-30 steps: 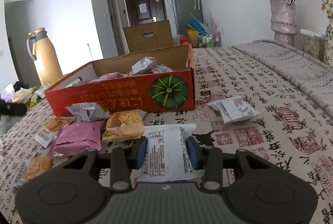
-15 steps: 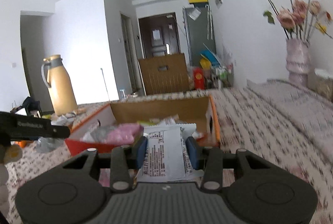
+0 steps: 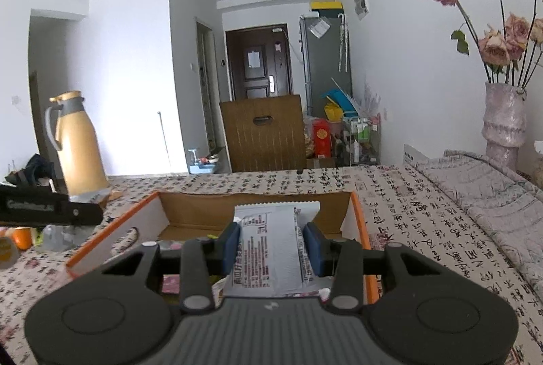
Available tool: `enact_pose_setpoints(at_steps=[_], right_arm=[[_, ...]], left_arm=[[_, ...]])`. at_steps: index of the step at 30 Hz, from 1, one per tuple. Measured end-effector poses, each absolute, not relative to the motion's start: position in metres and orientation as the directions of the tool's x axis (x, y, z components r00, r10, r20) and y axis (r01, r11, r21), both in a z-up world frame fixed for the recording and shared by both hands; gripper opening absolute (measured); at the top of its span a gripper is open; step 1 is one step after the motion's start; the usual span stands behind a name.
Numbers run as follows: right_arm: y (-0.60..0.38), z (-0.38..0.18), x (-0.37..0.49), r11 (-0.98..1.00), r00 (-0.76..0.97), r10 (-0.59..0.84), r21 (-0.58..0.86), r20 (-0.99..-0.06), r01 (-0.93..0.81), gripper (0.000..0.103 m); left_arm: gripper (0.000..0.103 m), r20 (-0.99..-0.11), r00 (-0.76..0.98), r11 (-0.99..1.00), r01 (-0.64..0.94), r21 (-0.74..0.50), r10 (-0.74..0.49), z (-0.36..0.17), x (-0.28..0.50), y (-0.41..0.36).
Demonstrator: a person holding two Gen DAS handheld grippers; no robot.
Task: Organize snacks
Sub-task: 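Carry the white packet and white wrapper into the box and open both tools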
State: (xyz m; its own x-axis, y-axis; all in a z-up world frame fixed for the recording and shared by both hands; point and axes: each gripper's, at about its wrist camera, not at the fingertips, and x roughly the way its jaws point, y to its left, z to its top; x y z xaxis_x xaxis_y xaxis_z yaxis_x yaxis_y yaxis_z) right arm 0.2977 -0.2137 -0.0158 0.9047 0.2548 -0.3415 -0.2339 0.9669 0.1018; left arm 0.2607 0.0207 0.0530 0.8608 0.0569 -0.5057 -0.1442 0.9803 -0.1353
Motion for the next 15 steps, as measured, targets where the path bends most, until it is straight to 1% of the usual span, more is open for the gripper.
enact_pose_setpoints(at_steps=[6,8,10,12,15], right_arm=[[-0.204,-0.025,0.324,0.967,0.904,0.253,0.108,-0.345,-0.23,0.041],[-0.203,-0.034,0.327,0.965,0.894,0.262,0.111,-0.363,-0.238,0.041],[-0.202,-0.039,0.33,0.961,0.881,0.278,0.114,-0.383,-0.254,0.041],[-0.201,-0.041,0.329,0.958,0.879,0.286,0.107,-0.381,-0.265,0.041],[-0.2,-0.043,0.327,0.958,0.88,0.287,0.091,-0.379,-0.273,0.041]], left_arm=[[0.041,-0.515,0.854,0.973,-0.175,-0.147,0.076,0.038,0.286,0.028],[0.041,-0.51,0.854,0.976,-0.182,-0.117,0.098,0.028,0.29,0.027],[0.041,-0.526,0.842,0.979,-0.186,-0.085,0.115,0.018,0.296,0.024],[0.041,-0.54,0.835,0.981,-0.177,-0.084,0.104,0.014,0.298,0.024],[0.042,-0.529,0.843,0.982,-0.168,-0.086,0.098,0.013,0.295,0.024]])
